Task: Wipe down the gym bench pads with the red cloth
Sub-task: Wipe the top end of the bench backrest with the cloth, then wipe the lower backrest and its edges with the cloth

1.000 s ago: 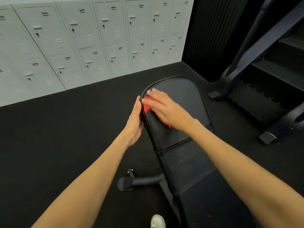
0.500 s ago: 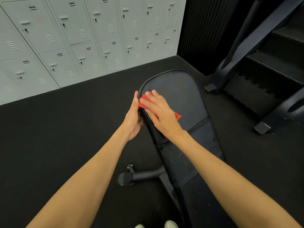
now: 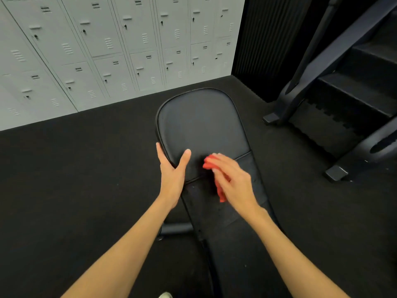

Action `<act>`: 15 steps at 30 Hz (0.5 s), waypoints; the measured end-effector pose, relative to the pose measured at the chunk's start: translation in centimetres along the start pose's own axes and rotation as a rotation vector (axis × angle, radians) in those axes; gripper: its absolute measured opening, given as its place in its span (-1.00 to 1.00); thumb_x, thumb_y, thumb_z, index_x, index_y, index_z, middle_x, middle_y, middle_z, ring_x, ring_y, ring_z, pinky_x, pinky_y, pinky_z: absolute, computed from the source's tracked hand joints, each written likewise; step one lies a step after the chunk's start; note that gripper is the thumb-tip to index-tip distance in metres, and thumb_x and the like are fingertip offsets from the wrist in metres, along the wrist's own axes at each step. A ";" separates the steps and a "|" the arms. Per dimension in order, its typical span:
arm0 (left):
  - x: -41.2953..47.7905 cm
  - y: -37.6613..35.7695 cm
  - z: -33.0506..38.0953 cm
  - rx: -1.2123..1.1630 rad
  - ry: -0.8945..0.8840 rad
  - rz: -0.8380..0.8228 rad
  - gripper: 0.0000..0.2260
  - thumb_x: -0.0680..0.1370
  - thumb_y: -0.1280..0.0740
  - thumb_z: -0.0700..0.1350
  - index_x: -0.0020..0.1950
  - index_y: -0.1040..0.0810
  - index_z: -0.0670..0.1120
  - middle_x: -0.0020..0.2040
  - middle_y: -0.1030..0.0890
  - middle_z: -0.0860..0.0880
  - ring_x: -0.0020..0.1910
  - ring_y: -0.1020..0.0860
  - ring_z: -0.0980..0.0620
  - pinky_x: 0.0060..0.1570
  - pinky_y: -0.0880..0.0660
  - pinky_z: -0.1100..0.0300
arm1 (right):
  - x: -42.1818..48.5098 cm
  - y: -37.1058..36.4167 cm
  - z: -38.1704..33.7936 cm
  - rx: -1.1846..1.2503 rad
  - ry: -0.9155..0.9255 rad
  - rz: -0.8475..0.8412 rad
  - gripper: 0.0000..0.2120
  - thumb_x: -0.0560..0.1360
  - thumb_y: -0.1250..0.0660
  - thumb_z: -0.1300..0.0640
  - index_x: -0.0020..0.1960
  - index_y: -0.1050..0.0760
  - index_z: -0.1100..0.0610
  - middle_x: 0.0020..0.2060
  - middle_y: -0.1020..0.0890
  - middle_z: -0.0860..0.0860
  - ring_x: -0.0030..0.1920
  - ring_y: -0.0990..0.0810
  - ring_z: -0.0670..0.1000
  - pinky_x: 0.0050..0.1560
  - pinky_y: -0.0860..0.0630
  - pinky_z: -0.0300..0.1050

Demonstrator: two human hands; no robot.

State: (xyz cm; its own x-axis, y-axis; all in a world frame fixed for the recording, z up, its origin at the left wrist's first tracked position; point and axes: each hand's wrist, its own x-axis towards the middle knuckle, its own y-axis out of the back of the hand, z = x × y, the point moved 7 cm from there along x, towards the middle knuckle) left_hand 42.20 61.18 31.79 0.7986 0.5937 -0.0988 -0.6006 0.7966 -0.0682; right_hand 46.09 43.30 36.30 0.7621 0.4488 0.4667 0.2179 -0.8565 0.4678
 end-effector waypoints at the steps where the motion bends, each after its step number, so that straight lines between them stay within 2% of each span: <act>1: -0.1 -0.1 -0.2 0.019 -0.015 0.021 -0.10 0.50 -0.44 0.19 0.63 0.11 0.17 0.57 -0.25 0.12 0.48 -0.30 0.16 0.51 -0.22 0.09 | 0.4 2.2 1.7 0.054 -0.086 0.128 -0.75 0.61 -0.23 0.20 0.18 -0.59 -0.02 0.20 -0.58 -0.03 -0.16 -0.65 -0.01 -0.11 -0.62 -0.07; 2: -0.2 -0.3 -0.5 0.044 -0.023 0.033 -0.14 0.54 -0.42 0.14 0.63 0.11 0.18 0.56 -0.26 0.13 0.46 -0.31 0.18 0.47 -0.24 0.16 | 0.9 4.4 3.5 0.077 -0.162 0.227 -0.74 0.62 -0.21 0.17 0.19 -0.58 -0.07 0.16 -0.60 0.01 -0.32 -0.61 0.02 -0.26 -0.62 0.02; 4: 0.1 -0.1 -0.8 0.086 -0.040 0.041 -0.17 0.57 -0.39 0.11 0.63 0.12 0.17 0.55 -0.28 0.14 0.40 -0.33 0.20 0.33 -0.27 0.28 | 2.6 6.9 6.6 0.048 -0.296 0.318 -0.74 0.63 -0.18 0.09 0.20 -0.54 -0.16 0.12 -0.59 0.19 -0.26 -0.58 0.05 -0.22 -0.62 0.17; 5: 0.3 0.1 -0.8 0.098 -0.044 0.045 -0.17 0.57 -0.39 0.11 0.63 0.13 0.17 0.53 -0.29 0.14 0.38 -0.34 0.21 0.29 -0.27 0.30 | 3.3 7.5 7.8 0.051 -0.354 0.325 -0.75 0.62 -0.17 0.05 0.20 -0.53 -0.18 0.11 -0.58 0.24 -0.24 -0.57 0.04 -0.24 -0.62 0.19; 7: 0.4 0.2 -1.0 0.112 -0.045 0.058 -0.18 0.58 -0.38 0.11 0.63 0.13 0.16 0.50 -0.32 0.14 0.38 -0.36 0.19 0.32 -0.28 0.28 | 3.9 7.1 9.5 0.085 -0.444 0.297 -0.74 0.61 -0.15 -0.01 0.23 -0.51 -0.16 0.01 -0.59 0.18 -0.31 -0.58 -0.01 -0.42 -0.60 0.14; 8: 0.5 0.3 -1.1 0.120 -0.045 0.065 -0.18 0.58 -0.38 0.11 0.63 0.13 0.17 0.48 -0.34 0.14 0.38 -0.36 0.17 0.34 -0.27 0.26 | 3.9 6.4 9.9 0.068 -0.469 0.263 -0.72 0.62 -0.14 -0.01 0.27 -0.49 -0.12 -0.02 -0.57 0.11 -0.26 -0.60 0.01 -0.38 -0.61 0.17; 10: 0.5 0.4 -1.1 0.134 -0.048 0.068 -0.18 0.58 -0.38 0.11 0.63 0.12 0.17 0.46 -0.35 0.16 0.38 -0.37 0.16 0.37 -0.29 0.23 | 3.1 5.3 10.6 -0.013 -0.499 0.220 -0.68 0.64 -0.09 0.01 0.36 -0.41 -0.05 0.07 -0.49 0.03 -0.03 -0.59 0.15 -0.11 -0.59 0.24; 11: 0.5 0.4 -1.0 0.137 -0.056 0.064 -0.19 0.58 -0.38 0.11 0.63 0.12 0.17 0.45 -0.35 0.16 0.38 -0.38 0.16 0.38 -0.30 0.21 | 2.6 5.2 10.9 -0.020 -0.506 0.223 -0.67 0.64 -0.08 0.02 0.37 -0.40 -0.06 0.11 -0.46 0.03 0.02 -0.58 0.20 -0.06 -0.58 0.24; 13: 0.7 0.4 -1.2 0.136 -0.064 0.057 -0.19 0.58 -0.38 0.10 0.63 0.12 0.16 0.44 -0.36 0.16 0.39 -0.39 0.15 0.41 -0.31 0.17 | 1.4 5.3 11.8 0.009 -0.520 0.238 -0.69 0.64 -0.07 0.04 0.32 -0.43 -0.12 0.10 -0.46 0.01 -0.05 -0.60 0.17 -0.22 -0.63 0.07; 15: 0.7 0.4 -1.3 0.139 -0.066 0.061 -0.20 0.58 -0.38 0.10 0.63 0.11 0.16 0.45 -0.36 0.14 0.40 -0.39 0.14 0.43 -0.30 0.15 | -0.7 5.8 12.8 0.053 -0.554 0.262 -0.71 0.64 -0.08 0.05 0.22 -0.47 -0.21 0.06 -0.48 0.01 -0.25 -0.61 -0.01 -0.46 -0.55 -0.20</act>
State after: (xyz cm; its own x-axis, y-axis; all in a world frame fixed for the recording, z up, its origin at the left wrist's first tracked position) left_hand 42.51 61.76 30.42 0.7642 0.6442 -0.0331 -0.6408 0.7640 0.0748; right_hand 54.61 34.80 29.08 0.9948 0.0348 0.0953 -0.0003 -0.9385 0.3453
